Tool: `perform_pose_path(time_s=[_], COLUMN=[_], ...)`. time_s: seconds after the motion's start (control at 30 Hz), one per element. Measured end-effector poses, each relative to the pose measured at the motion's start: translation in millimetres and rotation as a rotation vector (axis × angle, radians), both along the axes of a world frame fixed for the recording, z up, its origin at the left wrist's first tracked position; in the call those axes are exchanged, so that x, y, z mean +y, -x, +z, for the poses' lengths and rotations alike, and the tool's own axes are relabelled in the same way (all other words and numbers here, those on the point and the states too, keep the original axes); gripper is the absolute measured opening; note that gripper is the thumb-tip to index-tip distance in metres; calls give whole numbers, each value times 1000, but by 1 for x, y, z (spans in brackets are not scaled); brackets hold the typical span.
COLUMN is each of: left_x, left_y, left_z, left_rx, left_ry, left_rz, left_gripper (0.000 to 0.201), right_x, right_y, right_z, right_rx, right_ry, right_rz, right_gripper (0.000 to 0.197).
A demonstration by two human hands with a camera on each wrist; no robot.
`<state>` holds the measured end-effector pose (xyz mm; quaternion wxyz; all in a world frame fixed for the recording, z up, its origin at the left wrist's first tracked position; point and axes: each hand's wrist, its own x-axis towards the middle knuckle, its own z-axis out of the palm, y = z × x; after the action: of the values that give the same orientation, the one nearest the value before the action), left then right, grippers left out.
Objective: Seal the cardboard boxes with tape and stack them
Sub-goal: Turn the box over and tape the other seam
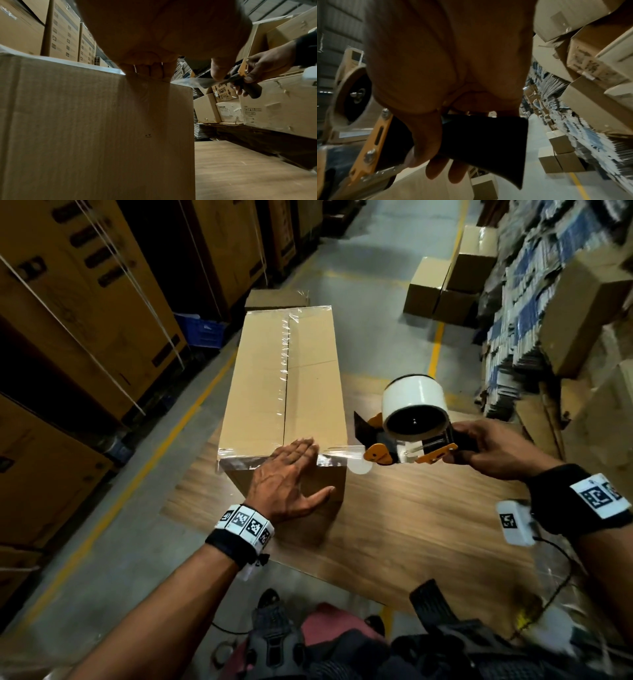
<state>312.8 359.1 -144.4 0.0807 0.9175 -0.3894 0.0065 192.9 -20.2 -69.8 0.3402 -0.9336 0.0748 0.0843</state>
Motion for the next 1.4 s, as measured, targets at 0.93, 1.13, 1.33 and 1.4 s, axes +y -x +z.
perform_pose_path(time_s=[0.93, 1.13, 1.33, 1.4], left_x=[-4, -4, -5, -5], left_y=[2, 5, 8, 9], left_z=[0, 5, 10, 12], left_rx=[11, 6, 14, 18], left_ry=[-2, -7, -36, -36], left_rz=[40, 41, 43, 45], left_gripper=[107, 101, 102, 100], right_x=[18, 21, 28, 27], right_y=[-27, -27, -26, -26], right_z=[-74, -71, -58, -56], right_rx=[198, 197, 204, 201], right_ry=[147, 188, 255, 286], right_rz=[29, 23, 12, 10], right_gripper=[33, 34, 27, 24])
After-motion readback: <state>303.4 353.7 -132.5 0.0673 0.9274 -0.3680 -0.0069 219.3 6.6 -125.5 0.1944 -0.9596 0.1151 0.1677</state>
